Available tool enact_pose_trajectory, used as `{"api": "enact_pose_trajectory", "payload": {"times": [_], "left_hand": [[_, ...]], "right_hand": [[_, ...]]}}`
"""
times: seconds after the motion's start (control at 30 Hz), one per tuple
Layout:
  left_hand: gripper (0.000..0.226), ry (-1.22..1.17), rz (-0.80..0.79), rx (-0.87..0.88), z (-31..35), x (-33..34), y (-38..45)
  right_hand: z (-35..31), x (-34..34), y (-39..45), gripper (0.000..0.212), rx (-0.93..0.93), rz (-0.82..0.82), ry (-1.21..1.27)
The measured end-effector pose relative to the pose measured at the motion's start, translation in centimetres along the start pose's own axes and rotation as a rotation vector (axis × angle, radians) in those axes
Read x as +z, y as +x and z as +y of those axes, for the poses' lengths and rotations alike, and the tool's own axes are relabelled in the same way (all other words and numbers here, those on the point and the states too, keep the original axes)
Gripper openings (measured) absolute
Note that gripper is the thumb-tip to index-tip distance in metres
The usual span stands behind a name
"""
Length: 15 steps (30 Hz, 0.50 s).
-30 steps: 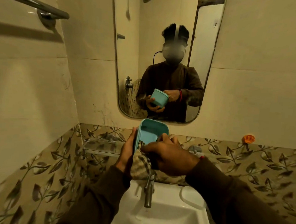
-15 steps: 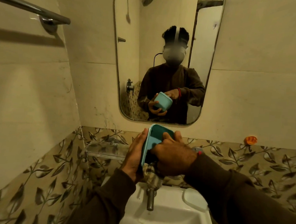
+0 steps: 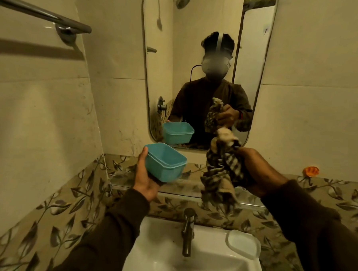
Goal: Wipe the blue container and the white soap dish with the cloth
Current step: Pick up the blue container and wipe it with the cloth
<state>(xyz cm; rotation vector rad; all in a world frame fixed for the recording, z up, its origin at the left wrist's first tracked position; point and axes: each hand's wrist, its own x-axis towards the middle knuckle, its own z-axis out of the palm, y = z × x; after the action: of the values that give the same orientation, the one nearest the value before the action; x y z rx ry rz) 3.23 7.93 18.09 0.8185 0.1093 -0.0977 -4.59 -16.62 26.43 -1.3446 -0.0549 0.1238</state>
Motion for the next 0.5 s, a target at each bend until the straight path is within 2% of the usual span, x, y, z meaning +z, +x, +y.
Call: {"api": "enact_pose_trajectory", "payload": {"times": [0.07, 0.13, 0.27, 0.37, 0.5], "left_hand": [[0.062, 0.009, 0.078, 0.081, 1.3, -0.4, 1.0], [0.063, 0.04, 0.121, 0.129, 2.2, -0.8, 2.2], [0.058, 0.167, 0.25, 0.138, 2.0, -2.8, 4.9], [0.056, 0.253, 0.343, 0.075, 1.0, -4.7, 6.6], [0.054, 0.242, 0.356, 0.029, 0.1, -5.6, 7.8]], "right_hand": [[0.9, -1.2, 0.1, 0.03, -0.005, -0.007, 0.206], [1.9, -2.1, 0.0, 0.029, 0.017, -0.041, 0.306], [4.2, -3.5, -0.7, 0.055, 0.152, -0.047, 0.309], [5.7, -4.1, -1.3, 0.058, 0.179, 0.002, 0.291], [7.6, -4.7, -2.1, 0.062, 0.223, -0.001, 0.31]]}}
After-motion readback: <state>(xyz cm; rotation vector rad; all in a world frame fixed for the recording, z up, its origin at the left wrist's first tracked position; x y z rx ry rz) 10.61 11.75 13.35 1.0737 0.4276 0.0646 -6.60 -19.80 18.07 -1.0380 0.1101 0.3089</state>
